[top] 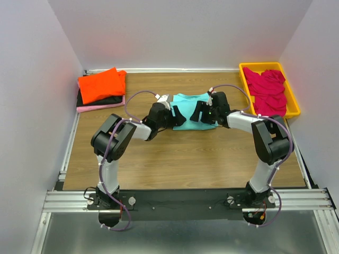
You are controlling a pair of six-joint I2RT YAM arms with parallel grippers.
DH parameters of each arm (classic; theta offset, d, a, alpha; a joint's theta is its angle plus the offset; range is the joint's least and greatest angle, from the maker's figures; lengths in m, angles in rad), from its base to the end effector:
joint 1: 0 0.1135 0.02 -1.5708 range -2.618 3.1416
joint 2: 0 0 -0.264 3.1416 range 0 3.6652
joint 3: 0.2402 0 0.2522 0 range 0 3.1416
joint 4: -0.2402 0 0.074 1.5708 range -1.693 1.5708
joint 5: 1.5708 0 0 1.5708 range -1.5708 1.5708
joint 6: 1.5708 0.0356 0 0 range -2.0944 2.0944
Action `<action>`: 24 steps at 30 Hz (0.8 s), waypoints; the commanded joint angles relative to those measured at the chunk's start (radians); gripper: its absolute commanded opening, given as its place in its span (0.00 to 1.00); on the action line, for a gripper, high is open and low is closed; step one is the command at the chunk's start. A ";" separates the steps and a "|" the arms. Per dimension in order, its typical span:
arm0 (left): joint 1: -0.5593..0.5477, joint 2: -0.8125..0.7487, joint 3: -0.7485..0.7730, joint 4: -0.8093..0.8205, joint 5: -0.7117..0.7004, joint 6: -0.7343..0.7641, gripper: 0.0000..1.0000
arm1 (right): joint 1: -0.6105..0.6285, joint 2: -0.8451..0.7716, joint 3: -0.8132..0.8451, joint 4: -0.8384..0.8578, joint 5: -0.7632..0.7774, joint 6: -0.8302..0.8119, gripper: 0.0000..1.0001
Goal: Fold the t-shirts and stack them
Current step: Neatly place the folded tshirt to the corner
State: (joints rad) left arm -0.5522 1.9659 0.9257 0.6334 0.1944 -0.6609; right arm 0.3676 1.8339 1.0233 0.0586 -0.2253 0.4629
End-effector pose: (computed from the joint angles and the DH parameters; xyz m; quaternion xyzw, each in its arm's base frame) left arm 0.3347 -0.2143 0.1331 0.0081 0.8331 -0.3785 0.4033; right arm 0.3521 0.1441 0.1580 -0.0013 0.9126 0.2539 0.3203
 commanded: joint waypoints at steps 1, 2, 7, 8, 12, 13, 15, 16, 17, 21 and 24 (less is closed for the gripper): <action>-0.006 0.030 0.016 -0.067 -0.061 -0.014 0.74 | 0.021 0.016 -0.048 -0.092 -0.014 0.000 0.80; -0.009 0.031 0.018 -0.075 -0.064 -0.016 0.67 | 0.022 0.013 -0.049 -0.091 -0.017 0.000 0.80; -0.015 0.037 0.042 -0.109 -0.081 -0.014 0.43 | 0.027 -0.010 -0.066 -0.079 -0.029 -0.001 0.80; -0.015 0.042 0.053 -0.127 -0.088 -0.013 0.35 | 0.027 -0.025 -0.071 -0.075 -0.034 -0.003 0.80; -0.022 0.063 0.084 -0.178 -0.108 -0.003 0.12 | 0.028 -0.076 -0.088 -0.069 -0.045 -0.004 0.80; -0.023 0.070 0.091 -0.201 -0.110 -0.002 0.00 | 0.028 -0.088 -0.091 -0.071 -0.046 -0.004 0.80; -0.025 0.088 0.119 -0.224 -0.104 0.018 0.00 | 0.028 -0.126 -0.097 -0.071 -0.049 -0.009 0.80; -0.025 0.090 0.130 -0.257 -0.104 0.029 0.00 | 0.028 -0.139 -0.094 -0.071 -0.049 -0.013 0.80; -0.025 0.090 0.139 -0.274 -0.105 0.041 0.00 | 0.028 -0.151 -0.094 -0.072 -0.051 -0.013 0.80; -0.023 0.024 0.198 -0.385 -0.220 0.138 0.00 | 0.028 -0.222 -0.083 -0.075 -0.048 -0.027 0.82; -0.022 0.004 0.281 -0.512 -0.306 0.263 0.00 | 0.028 -0.275 -0.078 -0.080 -0.029 -0.035 0.84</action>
State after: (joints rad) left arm -0.5739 2.0163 1.1252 0.3141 0.0437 -0.5568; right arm 0.3874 1.6329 0.9390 -0.0006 -0.2569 0.4519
